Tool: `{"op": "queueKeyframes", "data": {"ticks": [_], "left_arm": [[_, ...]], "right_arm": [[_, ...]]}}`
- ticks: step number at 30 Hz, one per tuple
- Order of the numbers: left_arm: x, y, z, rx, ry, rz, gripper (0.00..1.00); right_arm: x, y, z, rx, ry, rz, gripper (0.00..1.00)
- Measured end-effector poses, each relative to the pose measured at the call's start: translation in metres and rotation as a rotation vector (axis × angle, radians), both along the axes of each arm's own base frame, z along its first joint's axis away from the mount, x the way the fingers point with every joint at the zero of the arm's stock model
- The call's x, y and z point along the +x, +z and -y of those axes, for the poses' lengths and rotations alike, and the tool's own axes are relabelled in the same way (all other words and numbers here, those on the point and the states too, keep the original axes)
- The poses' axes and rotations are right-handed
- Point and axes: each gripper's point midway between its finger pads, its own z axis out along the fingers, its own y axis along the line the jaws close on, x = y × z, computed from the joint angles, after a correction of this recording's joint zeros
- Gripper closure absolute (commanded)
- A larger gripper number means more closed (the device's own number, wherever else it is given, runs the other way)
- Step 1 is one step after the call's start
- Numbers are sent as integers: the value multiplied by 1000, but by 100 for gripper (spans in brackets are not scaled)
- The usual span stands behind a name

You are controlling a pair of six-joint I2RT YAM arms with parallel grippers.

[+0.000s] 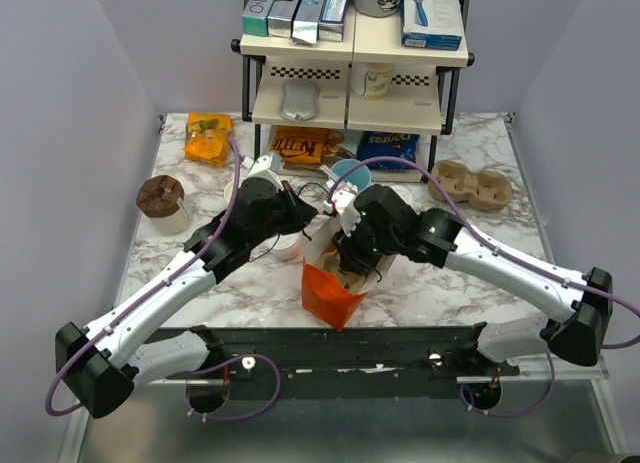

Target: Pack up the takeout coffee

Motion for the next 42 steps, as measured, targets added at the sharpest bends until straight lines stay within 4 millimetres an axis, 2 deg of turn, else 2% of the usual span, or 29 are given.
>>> {"op": "queueKeyframes", "data": {"ticks": [5,11,19,23,30,36,42], "left_arm": [[2,-7,-5,23,30,-18,100],[3,-17,-9,48,56,-48,100],[4,-18,-10,52,67,-51,100],[3,-13,-11,45,62,-37,100],[-3,8,-16,6,48,40,100],[-9,12,-17,-3,20,76,100],[-10,15,-15,-10,4,91,100]], "right_arm": [[-8,11,10,3,49,89,57],[-23,28,9,25,174,190,57],[-26,32,2,25,150,127,59],[-28,25,5,8,91,68,59],[-27,1,12,-69,-61,-56,58],[-26,-3,18,-65,-176,-123,55],[-22,-16,24,-64,-307,-206,55]]}}
